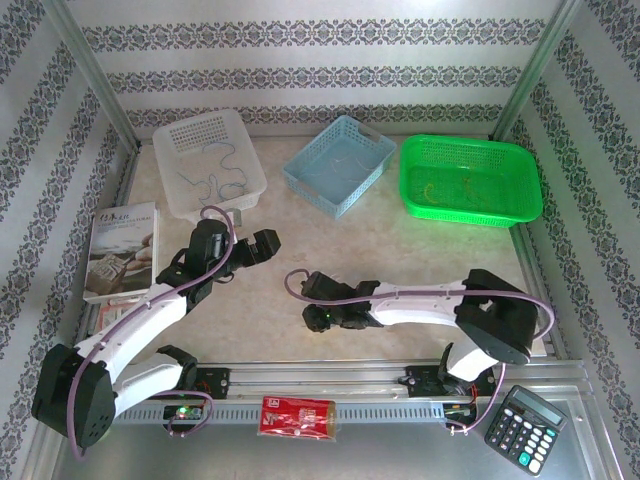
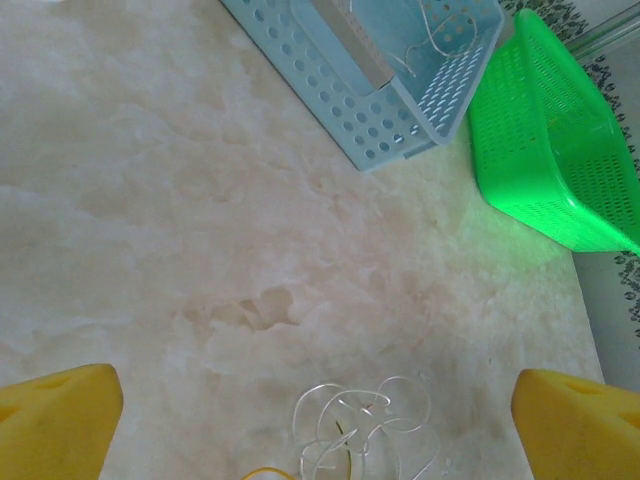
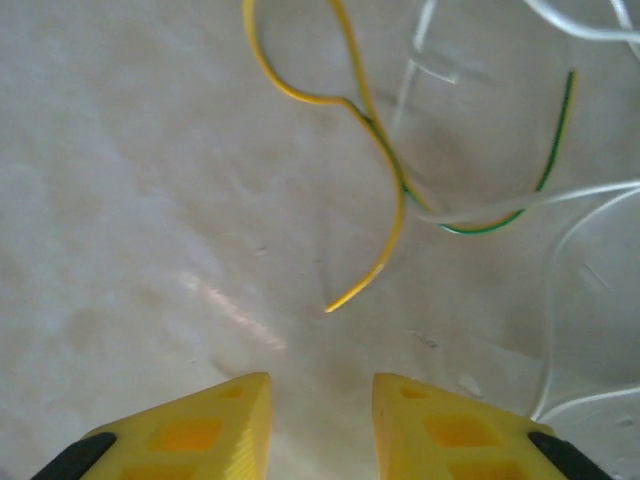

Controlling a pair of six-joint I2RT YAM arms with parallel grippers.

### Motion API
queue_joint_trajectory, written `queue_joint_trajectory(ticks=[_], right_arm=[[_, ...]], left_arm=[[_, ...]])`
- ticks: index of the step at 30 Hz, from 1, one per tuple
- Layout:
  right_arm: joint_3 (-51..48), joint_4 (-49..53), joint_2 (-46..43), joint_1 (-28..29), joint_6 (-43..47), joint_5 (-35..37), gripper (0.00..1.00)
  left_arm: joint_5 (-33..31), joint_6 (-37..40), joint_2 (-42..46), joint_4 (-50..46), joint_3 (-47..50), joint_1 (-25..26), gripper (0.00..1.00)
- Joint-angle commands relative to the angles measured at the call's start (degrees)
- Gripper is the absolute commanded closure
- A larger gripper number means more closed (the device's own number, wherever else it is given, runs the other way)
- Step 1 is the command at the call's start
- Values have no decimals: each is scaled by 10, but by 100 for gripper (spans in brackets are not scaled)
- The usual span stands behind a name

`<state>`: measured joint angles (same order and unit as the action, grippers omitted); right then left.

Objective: Untangle the cables

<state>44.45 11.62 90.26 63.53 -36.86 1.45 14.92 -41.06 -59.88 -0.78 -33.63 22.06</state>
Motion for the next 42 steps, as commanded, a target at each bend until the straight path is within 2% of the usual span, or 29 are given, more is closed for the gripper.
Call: queue_joint_trajectory(ticks=[1, 13, 17, 19, 21, 24, 32, 42], right_arm=[[20, 7, 15, 3, -22, 43, 67], [69, 14, 68, -10, -12, 49, 57], [76, 18, 86, -16, -20, 53, 58], [80, 20, 95, -16, -21, 57, 62], [80, 22, 97, -16, -19, 58, 73], [85, 28, 86, -17, -8, 54, 100], [171, 121, -12, -63, 74, -47, 100], [270, 202, -105, -118, 130, -71, 100]], left_arm=[[-9, -6, 10, 24, -1, 1, 0], [-4, -1, 0, 43, 6, 1, 0], [1, -3, -3, 51, 10, 1, 0], [0, -3, -4, 56, 12, 2, 0], [1, -5, -4, 59, 13, 1, 0], [3, -7, -3, 60, 14, 1, 0], [11, -9, -2, 64, 7, 0, 0], [31, 1, 0, 72, 2, -1, 0]])
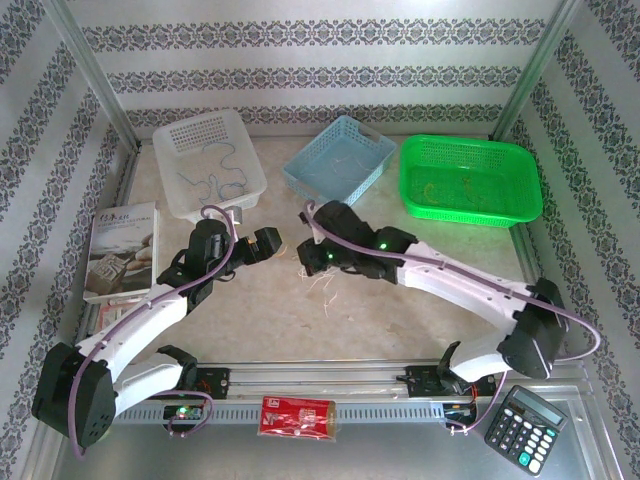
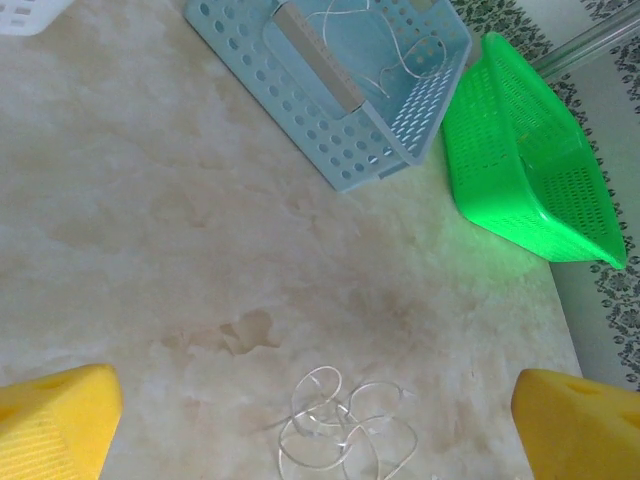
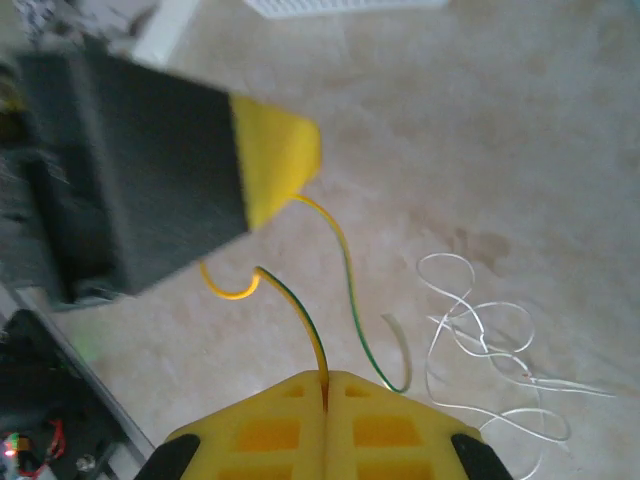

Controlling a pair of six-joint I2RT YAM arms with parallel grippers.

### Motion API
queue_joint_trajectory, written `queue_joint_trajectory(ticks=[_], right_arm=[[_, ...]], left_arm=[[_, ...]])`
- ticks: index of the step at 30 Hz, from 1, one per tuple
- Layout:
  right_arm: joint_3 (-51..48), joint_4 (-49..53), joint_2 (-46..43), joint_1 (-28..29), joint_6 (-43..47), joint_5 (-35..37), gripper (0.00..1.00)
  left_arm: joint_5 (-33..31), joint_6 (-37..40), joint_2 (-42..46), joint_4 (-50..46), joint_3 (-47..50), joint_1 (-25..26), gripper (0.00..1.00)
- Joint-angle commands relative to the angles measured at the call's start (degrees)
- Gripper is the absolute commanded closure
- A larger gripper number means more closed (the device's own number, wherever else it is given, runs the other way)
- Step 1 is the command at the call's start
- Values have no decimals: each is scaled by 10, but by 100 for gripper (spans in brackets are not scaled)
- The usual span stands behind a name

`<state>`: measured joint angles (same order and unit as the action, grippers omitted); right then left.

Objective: Untangle the cables

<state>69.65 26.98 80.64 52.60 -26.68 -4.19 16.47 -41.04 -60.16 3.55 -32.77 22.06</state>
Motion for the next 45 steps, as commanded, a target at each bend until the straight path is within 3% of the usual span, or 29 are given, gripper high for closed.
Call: queue_joint_trajectory(ticks=[1, 9, 19, 25, 33, 34, 37, 38, 45], right_arm=[[24, 53, -14, -14, 32, -16, 100], [23, 56, -58, -97, 50, -12, 100], [-19, -10, -89, -323, 66, 72, 100], [-9, -81, -4, -462, 44, 76, 100], [67, -92, 147, -525, 39, 96, 100], [75, -87, 161, -530, 39, 97, 97], [87, -76, 187, -546, 35, 80, 66], [86, -75, 186, -548, 35, 69, 61], [40, -94, 116, -534, 32, 8, 56]], left_arm=[[18, 4, 4, 28, -9, -1, 0], [24, 23, 22, 17, -14, -1, 0], [27, 18, 21, 16, -17, 0, 0], [32, 13, 17, 15, -20, -1, 0], [32, 8, 16, 14, -21, -1, 0], [32, 8, 14, 15, -21, 0, 0], [34, 10, 10, 12, -23, 0, 0], [34, 10, 9, 11, -23, 0, 0], [24, 19, -1, 8, -25, 0, 0]])
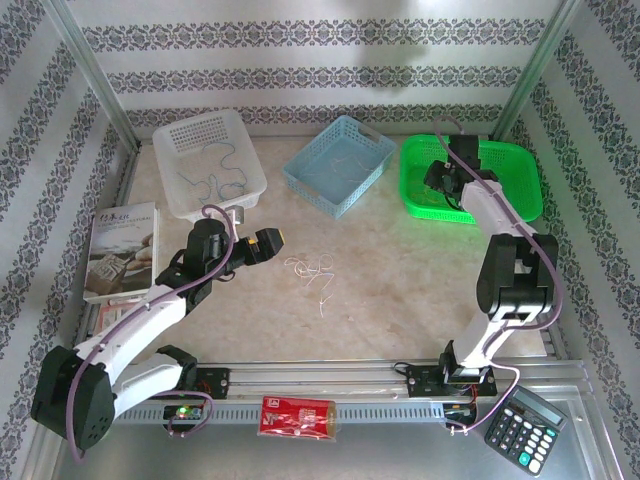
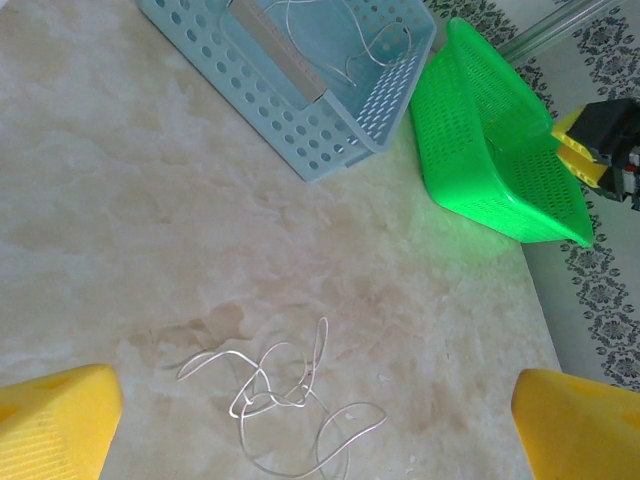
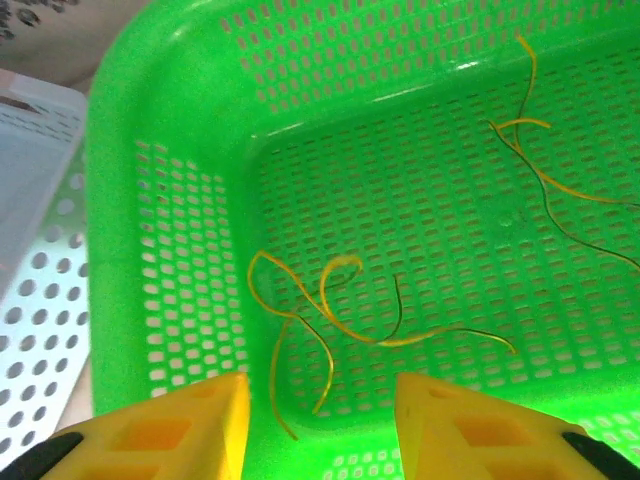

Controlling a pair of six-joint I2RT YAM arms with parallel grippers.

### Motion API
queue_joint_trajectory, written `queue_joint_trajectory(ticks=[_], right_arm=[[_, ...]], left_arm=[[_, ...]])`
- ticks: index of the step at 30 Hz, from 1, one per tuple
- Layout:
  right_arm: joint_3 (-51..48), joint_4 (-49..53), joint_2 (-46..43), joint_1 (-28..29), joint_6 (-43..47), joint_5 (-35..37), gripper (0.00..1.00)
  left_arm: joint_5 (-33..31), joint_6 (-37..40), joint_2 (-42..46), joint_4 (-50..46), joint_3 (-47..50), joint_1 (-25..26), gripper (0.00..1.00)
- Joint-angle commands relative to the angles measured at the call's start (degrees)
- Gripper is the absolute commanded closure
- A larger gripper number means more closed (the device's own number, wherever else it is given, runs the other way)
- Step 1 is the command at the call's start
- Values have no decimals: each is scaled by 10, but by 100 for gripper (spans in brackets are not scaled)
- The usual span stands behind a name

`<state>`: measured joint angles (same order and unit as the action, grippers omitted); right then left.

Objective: Untangle the cables

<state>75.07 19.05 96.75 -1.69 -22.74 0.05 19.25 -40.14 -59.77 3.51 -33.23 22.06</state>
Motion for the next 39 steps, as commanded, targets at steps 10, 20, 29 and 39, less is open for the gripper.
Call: queue_joint_trajectory(ticks=[10, 20, 29, 39], right_arm=[[-85, -19, -155, 35, -5, -61, 54], [-210, -14, -270, 149, -20, -105, 51], [-327, -20, -284, 396, -85, -49, 50], [-337, -23, -193, 592, -187, 27, 49]], left_arm=[[-26, 36, -11, -10, -37, -1, 0], [-69, 19, -9, -8, -24, 0, 0], [-86, -7, -9, -24, -17, 0, 0], [-82, -11, -9, -8, -8, -1, 0]])
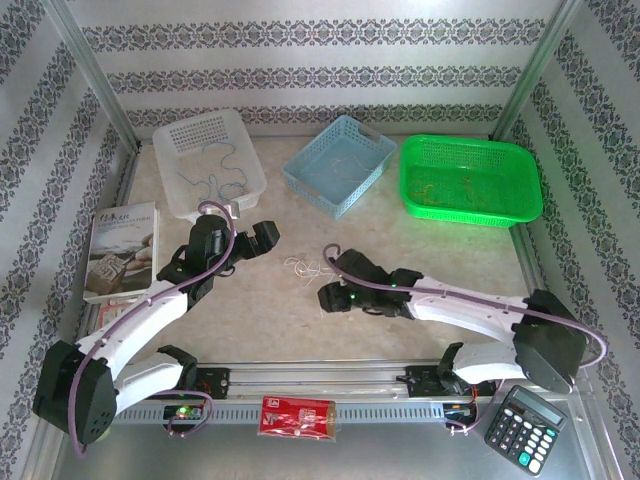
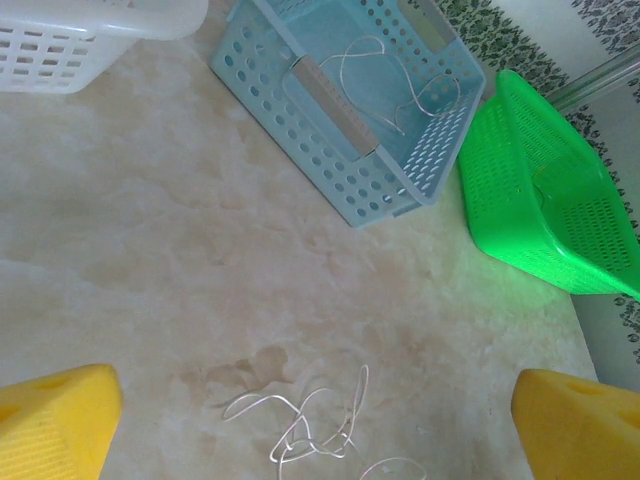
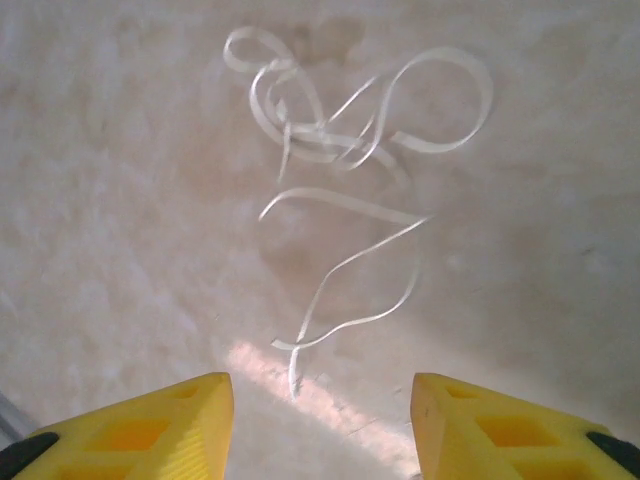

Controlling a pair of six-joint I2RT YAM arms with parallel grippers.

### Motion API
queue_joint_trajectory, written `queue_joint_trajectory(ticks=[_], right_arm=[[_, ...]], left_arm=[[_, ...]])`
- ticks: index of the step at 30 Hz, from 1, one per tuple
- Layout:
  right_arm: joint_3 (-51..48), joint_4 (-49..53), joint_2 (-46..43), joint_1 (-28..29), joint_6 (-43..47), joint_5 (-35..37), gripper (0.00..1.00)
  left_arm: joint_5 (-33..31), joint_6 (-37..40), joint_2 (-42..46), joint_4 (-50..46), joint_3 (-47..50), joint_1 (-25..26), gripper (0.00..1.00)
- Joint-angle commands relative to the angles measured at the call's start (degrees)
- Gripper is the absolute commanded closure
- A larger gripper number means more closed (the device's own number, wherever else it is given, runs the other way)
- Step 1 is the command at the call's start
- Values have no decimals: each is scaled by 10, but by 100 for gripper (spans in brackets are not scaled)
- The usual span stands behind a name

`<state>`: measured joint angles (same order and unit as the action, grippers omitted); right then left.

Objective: Untangle the cables

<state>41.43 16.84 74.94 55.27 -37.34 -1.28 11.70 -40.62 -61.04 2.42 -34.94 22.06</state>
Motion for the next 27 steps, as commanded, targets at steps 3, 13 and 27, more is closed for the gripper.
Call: queue_joint_trajectory(ticks=[3, 13, 27], right_arm=[[11, -5, 67, 43, -45, 50, 50], [54, -24, 147, 50, -40, 44, 54], [78, -15, 212, 50, -53, 53, 88]], left_arm=[[-5, -7, 6, 6, 10, 0, 0], [-16, -5, 24, 9, 21, 0, 0], [-12, 4, 34, 9, 19, -2, 0]])
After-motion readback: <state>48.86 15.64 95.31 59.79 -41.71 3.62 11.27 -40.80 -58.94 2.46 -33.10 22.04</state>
